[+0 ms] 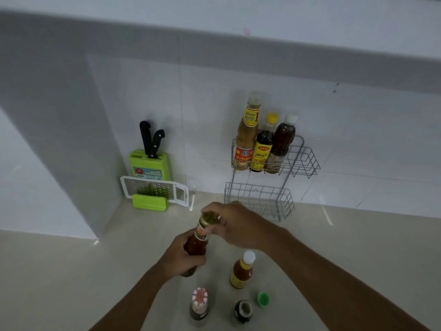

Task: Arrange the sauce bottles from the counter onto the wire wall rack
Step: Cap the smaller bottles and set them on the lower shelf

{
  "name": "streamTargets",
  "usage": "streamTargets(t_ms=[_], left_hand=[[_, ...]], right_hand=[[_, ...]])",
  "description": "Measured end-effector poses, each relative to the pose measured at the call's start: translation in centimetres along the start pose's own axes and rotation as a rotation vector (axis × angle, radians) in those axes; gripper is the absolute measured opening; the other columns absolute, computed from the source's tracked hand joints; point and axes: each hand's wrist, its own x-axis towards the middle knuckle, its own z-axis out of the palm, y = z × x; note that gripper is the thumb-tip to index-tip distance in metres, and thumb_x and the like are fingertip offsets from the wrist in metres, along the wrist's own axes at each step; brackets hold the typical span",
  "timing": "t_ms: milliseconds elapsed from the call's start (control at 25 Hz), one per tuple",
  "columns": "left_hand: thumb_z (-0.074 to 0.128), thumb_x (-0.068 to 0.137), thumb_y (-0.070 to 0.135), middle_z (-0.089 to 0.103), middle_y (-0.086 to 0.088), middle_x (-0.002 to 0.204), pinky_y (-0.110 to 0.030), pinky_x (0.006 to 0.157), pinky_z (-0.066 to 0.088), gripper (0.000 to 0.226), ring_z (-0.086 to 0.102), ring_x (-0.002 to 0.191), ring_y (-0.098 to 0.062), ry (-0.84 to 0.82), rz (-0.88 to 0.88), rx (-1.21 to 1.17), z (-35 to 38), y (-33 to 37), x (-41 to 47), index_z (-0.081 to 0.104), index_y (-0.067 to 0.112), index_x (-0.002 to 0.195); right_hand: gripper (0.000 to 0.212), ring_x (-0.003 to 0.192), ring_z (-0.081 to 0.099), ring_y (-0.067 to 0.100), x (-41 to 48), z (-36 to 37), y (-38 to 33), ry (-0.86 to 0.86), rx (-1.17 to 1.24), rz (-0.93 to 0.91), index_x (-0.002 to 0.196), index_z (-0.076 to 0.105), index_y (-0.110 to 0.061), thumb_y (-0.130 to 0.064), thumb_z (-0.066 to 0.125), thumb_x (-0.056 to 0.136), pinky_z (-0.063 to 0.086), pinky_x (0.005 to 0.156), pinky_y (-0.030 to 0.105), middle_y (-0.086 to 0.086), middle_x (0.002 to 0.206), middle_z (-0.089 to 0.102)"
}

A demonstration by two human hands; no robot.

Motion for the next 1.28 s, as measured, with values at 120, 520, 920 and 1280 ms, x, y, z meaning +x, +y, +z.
streamTargets(t_ms=[120, 520, 920, 1280], left_hand=[[0.074, 0.056, -0.002, 0.069, -0.02, 0.08, -0.04, 0.072, 0.057, 0.034, 0.067, 0.072, -0.021, -0.1, 0.044, 0.042, -0.9, 4.0, 0.7, 0.069, 0.013, 0.086], [0.068, 0.055, 0.045, 0.068, 0.008, 0.072, -0.028, 0.063, 0.051, 0.036, 0.061, 0.066, -0.012, 0.275, 0.077, 0.69, 2.2, 12.1, 1.6, 0.06, 0.033, 0.088], [0.077, 0.057, 0.012, 0.067, 0.002, 0.069, -0.035, 0.071, 0.057, 0.023, 0.065, 0.066, -0.015, -0.236, -0.084, 0.221, 1.3, 12.4, 3.7, 0.067, 0.016, 0.078], [0.07, 0.056, 0.046, 0.066, 0.008, 0.077, -0.03, 0.065, 0.053, 0.042, 0.063, 0.072, -0.018, 0.399, 0.083, 0.67, 4.4, 12.9, 3.2, 0.053, 0.034, 0.093]], right_hand=[[0.039, 0.08, 0.069, 0.018, -0.4, -4.7, -0.6, -0.02, -0.057, -0.016, 0.116, 0.055, -0.04, -0.053, 0.072, 0.083, 0.061, 0.075, 0.044, 0.003, 0.105, 0.067], [0.059, 0.066, 0.061, 0.024, -0.4, -6.8, 2.3, 0.407, -0.517, 0.076, 0.079, 0.067, -0.015, -0.047, 0.024, 0.101, 0.048, 0.059, 0.031, 0.006, 0.071, 0.065], [0.028, 0.072, 0.063, 0.025, -0.1, -7.1, 2.8, 0.349, -0.412, -0.097, 0.102, 0.05, -0.024, -0.043, 0.03, 0.099, 0.054, 0.066, 0.042, 0.003, 0.084, 0.067], [0.028, 0.065, 0.056, 0.016, 0.7, -6.6, 2.2, 0.512, 0.251, 0.216, 0.101, 0.053, -0.014, -0.041, 0.046, 0.1, 0.036, 0.052, 0.027, 0.002, 0.08, 0.06]])
